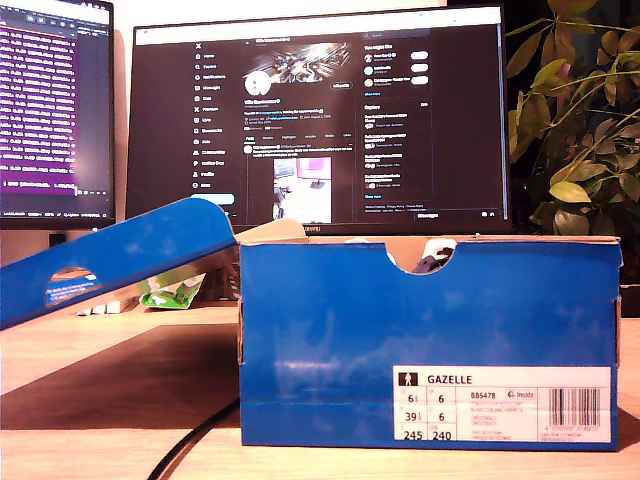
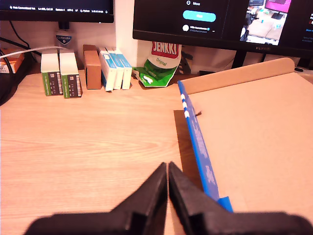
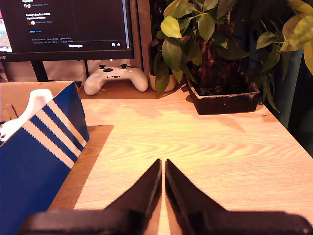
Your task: Close the blue shoebox by pushing the lid with your left arm and holding the box in place with your right arm
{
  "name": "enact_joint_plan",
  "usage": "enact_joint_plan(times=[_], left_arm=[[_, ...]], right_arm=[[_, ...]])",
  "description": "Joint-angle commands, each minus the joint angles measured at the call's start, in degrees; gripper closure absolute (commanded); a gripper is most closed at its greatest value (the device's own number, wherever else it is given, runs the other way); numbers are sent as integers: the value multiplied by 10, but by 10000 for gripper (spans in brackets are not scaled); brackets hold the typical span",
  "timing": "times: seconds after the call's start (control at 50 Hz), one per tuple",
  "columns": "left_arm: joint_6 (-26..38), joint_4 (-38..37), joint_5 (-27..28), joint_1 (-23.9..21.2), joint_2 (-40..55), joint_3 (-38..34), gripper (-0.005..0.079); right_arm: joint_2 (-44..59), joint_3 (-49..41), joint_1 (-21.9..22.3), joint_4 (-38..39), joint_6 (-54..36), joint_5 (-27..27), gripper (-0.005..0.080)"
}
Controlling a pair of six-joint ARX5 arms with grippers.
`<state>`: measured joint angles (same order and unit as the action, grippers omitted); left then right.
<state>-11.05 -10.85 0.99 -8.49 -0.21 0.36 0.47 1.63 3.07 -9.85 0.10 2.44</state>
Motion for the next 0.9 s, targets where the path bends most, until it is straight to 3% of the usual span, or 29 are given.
enact_joint_plan(times=[0.0, 0.5, 0.76, 0.88], left_arm=[[-1, -8, 0, -2, -4, -18, 752], [-1, -6, 0, -2, -4, -18, 752], [-11, -6, 9, -2, -4, -18, 753], [-33, 26, 13, -2, -4, -16, 753]], right_arm=[[-4, -14, 2, 7, -17, -7, 757], [-4, -14, 2, 7, -10, 2, 757], [-4, -14, 2, 13, 83, 7, 757], [-4, -7, 2, 29, 127, 37, 757]])
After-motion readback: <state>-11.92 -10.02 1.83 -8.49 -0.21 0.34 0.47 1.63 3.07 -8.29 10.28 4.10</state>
